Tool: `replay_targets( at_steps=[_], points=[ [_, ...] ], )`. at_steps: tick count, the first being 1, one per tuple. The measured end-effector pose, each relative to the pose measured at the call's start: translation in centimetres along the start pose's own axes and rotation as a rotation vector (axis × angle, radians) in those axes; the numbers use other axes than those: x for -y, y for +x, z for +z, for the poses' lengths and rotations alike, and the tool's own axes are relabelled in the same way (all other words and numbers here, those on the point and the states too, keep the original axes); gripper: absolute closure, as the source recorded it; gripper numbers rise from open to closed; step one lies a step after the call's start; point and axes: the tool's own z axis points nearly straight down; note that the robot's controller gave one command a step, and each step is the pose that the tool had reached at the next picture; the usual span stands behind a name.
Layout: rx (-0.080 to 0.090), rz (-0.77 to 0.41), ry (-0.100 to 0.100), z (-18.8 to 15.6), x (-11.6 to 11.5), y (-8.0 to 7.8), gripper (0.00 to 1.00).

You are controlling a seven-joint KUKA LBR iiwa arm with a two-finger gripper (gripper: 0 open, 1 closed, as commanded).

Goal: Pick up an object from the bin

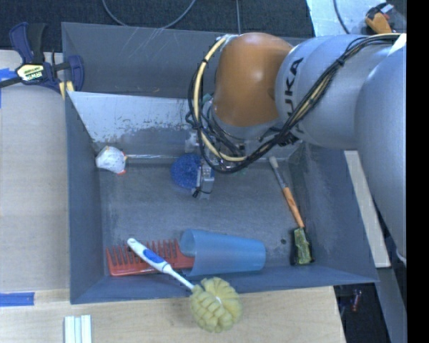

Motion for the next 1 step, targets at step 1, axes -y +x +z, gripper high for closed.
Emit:
replay_targets(
  at_steps=[1],
  points=[
    [0.008,0.003,-0.001,-0.49,0.05,-0.21,0.00]
  ],
)
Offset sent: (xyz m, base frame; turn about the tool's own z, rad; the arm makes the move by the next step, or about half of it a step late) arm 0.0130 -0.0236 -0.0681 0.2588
